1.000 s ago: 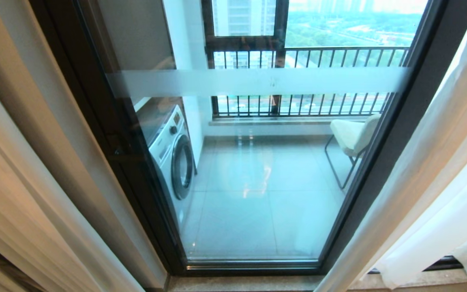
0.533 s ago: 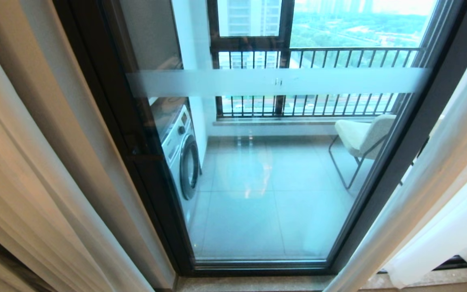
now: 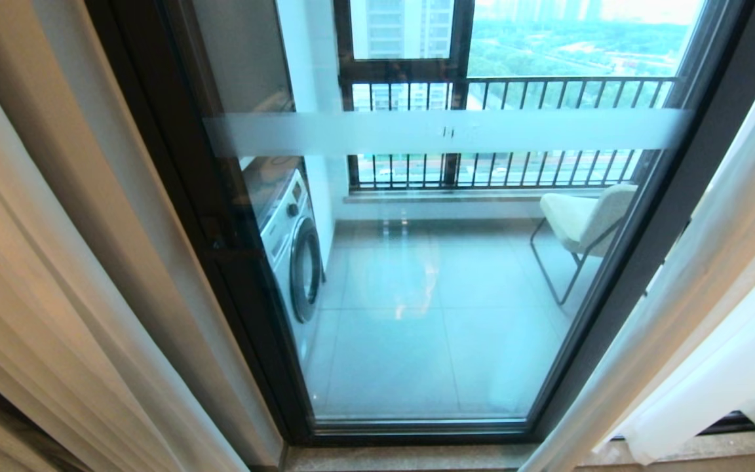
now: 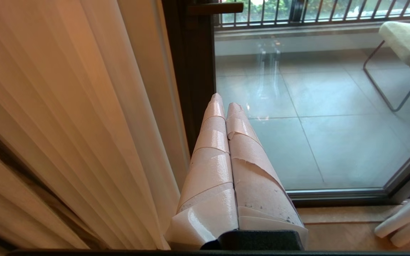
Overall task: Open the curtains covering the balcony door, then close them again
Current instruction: Close the inner curtains on both sides
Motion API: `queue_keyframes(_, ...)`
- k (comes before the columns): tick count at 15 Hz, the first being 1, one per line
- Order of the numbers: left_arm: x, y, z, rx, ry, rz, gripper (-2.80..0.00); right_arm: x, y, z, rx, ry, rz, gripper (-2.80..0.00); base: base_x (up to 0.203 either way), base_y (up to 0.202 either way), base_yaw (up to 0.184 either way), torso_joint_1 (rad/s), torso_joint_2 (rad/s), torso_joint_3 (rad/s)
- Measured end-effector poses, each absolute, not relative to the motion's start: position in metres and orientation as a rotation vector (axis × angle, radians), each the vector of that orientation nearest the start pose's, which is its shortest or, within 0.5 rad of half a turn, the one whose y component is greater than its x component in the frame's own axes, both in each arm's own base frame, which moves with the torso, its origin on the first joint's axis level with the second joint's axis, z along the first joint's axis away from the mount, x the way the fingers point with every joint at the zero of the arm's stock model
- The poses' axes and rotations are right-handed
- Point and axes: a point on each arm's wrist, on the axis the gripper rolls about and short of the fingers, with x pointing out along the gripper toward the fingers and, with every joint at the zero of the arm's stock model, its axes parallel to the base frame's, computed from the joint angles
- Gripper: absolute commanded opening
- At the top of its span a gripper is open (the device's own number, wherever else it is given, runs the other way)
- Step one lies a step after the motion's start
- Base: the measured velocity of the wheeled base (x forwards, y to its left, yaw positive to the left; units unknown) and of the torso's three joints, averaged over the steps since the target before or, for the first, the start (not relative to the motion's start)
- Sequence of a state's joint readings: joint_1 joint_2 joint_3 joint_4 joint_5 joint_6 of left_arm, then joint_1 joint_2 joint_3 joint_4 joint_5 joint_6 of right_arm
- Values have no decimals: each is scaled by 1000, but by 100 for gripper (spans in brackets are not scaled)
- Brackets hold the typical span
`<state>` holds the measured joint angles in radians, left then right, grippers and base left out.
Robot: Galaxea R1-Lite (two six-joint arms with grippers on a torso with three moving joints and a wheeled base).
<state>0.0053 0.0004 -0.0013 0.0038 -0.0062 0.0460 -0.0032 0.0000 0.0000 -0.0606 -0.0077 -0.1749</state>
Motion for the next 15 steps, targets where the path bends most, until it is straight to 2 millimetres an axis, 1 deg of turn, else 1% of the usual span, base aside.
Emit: queue_keyframes(15,-23,0,75,55,6,2,-280,-23,0,82,-174,-59,-16,-280,0,0,0,0,0,0)
